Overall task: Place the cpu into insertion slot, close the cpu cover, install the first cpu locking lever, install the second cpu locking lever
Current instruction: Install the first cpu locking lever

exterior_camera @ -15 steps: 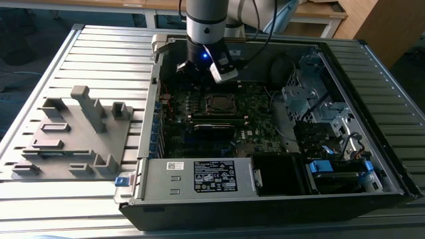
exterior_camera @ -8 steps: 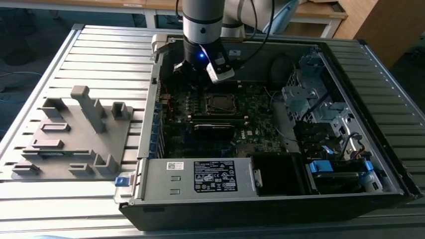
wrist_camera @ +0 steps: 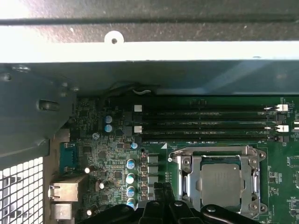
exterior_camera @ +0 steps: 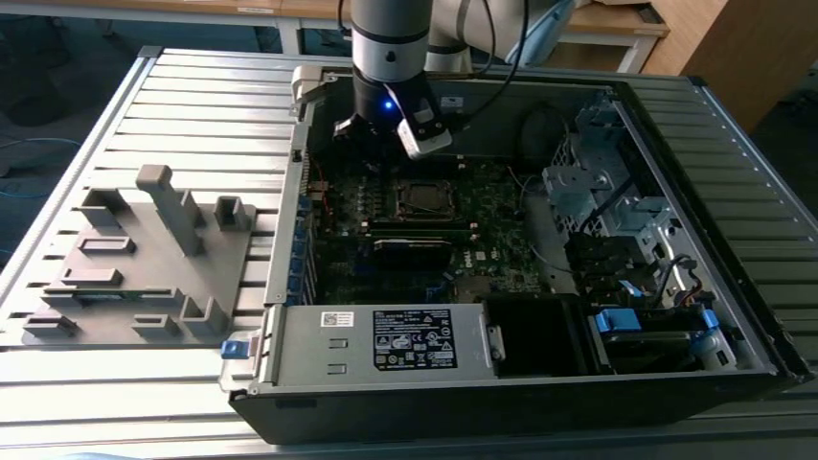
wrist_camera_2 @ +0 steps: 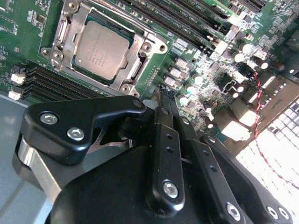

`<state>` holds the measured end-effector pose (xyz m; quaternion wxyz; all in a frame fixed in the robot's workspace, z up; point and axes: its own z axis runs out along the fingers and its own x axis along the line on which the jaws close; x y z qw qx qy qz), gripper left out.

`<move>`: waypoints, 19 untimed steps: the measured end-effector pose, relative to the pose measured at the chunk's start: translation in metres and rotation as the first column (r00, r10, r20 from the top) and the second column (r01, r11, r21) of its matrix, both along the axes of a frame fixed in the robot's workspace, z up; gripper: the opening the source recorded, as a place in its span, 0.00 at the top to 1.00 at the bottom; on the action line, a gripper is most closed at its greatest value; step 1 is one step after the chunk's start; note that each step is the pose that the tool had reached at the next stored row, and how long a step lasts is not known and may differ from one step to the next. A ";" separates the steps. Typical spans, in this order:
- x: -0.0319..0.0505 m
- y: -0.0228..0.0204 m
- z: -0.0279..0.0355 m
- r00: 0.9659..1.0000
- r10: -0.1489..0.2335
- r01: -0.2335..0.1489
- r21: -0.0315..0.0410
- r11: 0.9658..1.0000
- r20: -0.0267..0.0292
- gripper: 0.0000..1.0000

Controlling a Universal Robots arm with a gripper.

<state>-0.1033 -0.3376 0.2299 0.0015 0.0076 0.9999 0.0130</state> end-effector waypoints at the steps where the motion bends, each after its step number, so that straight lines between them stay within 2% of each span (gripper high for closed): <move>1: 0.0000 0.0000 0.0007 1.000 0.000 0.000 0.000 1.000 0.000 0.89; 19: 0.0000 0.0000 0.0155 1.000 0.000 0.000 0.000 1.000 0.002 0.89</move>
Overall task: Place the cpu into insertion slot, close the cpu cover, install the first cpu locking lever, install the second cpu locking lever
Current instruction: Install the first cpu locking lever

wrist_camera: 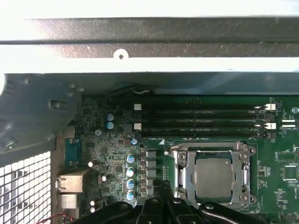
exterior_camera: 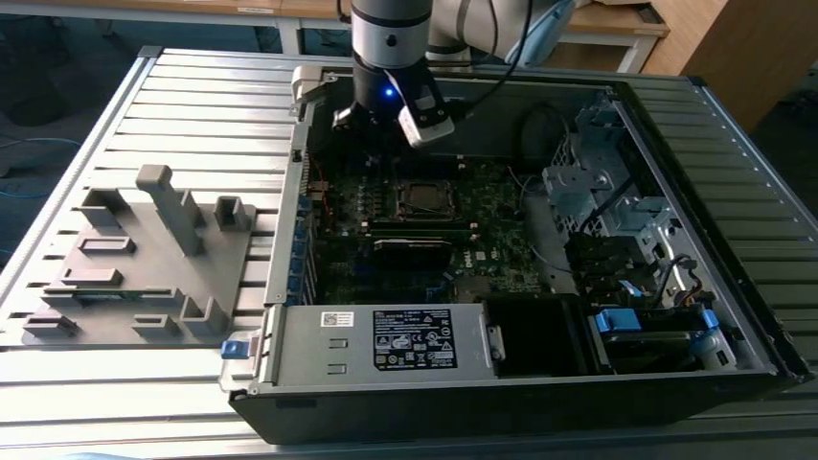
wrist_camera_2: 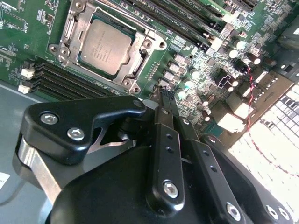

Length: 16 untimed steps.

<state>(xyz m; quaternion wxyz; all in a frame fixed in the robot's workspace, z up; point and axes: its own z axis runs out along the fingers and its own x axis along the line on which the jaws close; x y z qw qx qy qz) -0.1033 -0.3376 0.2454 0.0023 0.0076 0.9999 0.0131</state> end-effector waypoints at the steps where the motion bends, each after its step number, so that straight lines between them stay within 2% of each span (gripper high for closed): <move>1: 0.0000 0.0000 0.0009 1.000 0.000 0.000 0.000 1.000 0.000 0.89; 11: 0.0000 0.0000 0.0088 1.000 0.000 0.000 0.000 1.000 0.001 0.89; 16: 0.0000 0.0000 0.0099 1.000 0.000 0.000 0.000 1.000 0.002 0.89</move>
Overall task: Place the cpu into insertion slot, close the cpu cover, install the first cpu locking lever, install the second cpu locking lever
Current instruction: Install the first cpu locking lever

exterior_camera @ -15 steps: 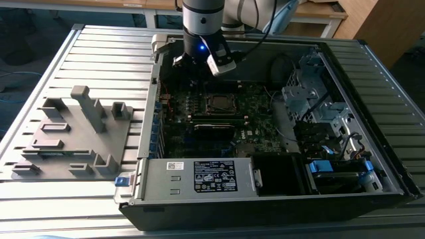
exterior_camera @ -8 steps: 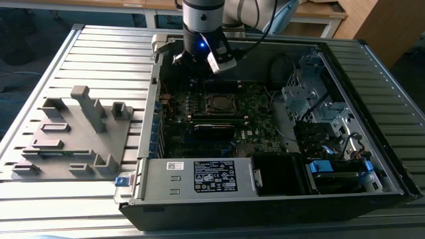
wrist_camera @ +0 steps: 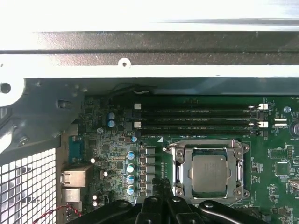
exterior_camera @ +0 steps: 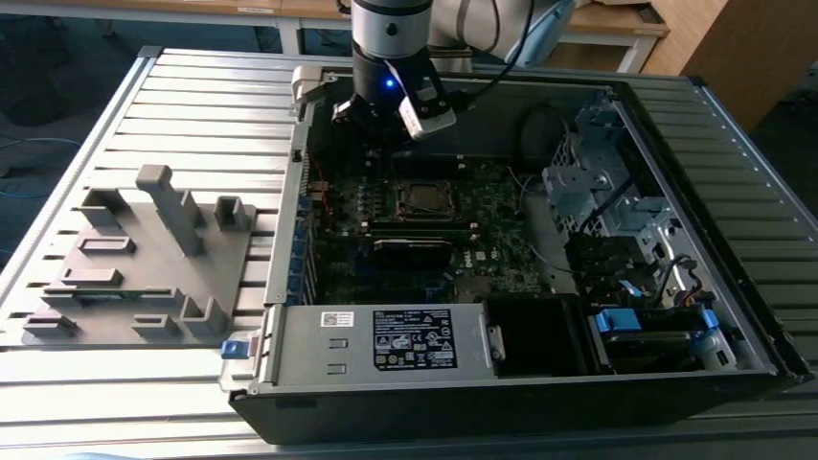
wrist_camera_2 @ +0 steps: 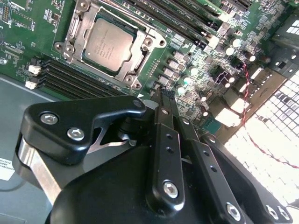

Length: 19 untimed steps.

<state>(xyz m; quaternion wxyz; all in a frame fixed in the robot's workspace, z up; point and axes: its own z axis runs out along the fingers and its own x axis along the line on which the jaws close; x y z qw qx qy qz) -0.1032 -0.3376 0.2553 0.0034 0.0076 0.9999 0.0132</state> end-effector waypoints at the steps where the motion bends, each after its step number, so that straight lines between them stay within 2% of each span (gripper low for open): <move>1: -0.0001 0.0000 0.0001 1.000 0.000 0.000 0.000 1.000 0.000 0.89; 16: -0.0088 0.0000 0.0001 1.000 0.000 0.000 0.000 1.000 0.005 0.89; 17: -0.0089 -0.0001 0.0002 1.000 0.000 0.000 0.001 1.000 0.004 0.89; 19: -0.0089 -0.0001 0.0001 1.000 0.000 0.000 0.014 1.000 0.005 0.89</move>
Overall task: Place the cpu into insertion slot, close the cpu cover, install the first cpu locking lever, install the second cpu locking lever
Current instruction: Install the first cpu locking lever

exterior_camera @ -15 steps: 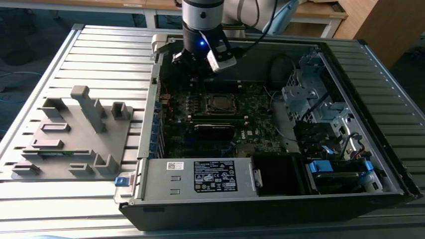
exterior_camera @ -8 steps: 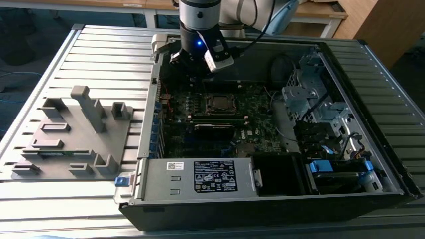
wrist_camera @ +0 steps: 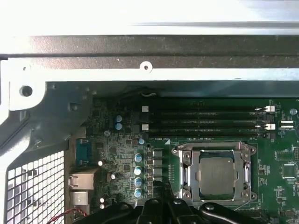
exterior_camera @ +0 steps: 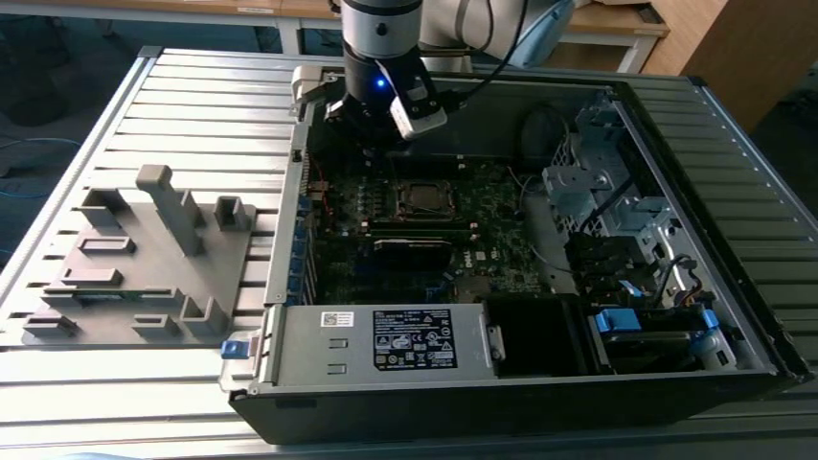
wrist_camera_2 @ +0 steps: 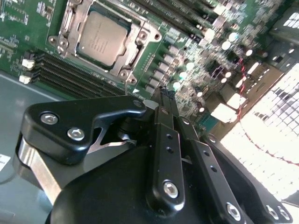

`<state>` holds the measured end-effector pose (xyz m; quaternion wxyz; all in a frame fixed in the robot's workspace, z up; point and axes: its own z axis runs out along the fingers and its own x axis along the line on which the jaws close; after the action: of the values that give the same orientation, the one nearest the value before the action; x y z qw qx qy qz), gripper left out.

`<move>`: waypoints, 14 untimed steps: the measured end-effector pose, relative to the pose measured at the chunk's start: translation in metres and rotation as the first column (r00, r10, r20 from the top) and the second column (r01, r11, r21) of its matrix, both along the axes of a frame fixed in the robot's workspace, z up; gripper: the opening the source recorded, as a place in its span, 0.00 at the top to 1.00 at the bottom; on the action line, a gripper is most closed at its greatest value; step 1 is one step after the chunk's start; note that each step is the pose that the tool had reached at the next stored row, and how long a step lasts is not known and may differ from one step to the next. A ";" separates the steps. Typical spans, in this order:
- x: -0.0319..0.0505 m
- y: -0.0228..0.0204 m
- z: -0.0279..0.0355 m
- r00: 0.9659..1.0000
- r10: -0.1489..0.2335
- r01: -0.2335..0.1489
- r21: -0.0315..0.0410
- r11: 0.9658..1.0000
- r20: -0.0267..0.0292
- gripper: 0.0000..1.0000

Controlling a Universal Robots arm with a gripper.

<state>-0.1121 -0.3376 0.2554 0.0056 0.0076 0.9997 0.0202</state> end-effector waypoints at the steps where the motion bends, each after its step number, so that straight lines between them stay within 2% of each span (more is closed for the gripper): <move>1: 0.0000 0.0000 0.0000 1.000 0.000 0.000 0.009 1.000 0.000 0.89; 6: -0.0001 0.0000 0.0000 1.000 0.000 0.000 0.060 0.998 0.000 0.89; 11: -0.0003 0.0000 0.0000 1.000 0.000 0.000 0.112 0.994 0.000 0.89; 13: -0.0004 -0.0001 0.0000 1.000 0.000 0.000 0.128 0.992 0.000 0.89; 14: -0.0004 0.0000 0.0000 1.000 0.000 0.000 0.132 0.991 0.000 0.89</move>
<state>-0.1125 -0.3377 0.2554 0.0051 0.0080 0.9962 0.0862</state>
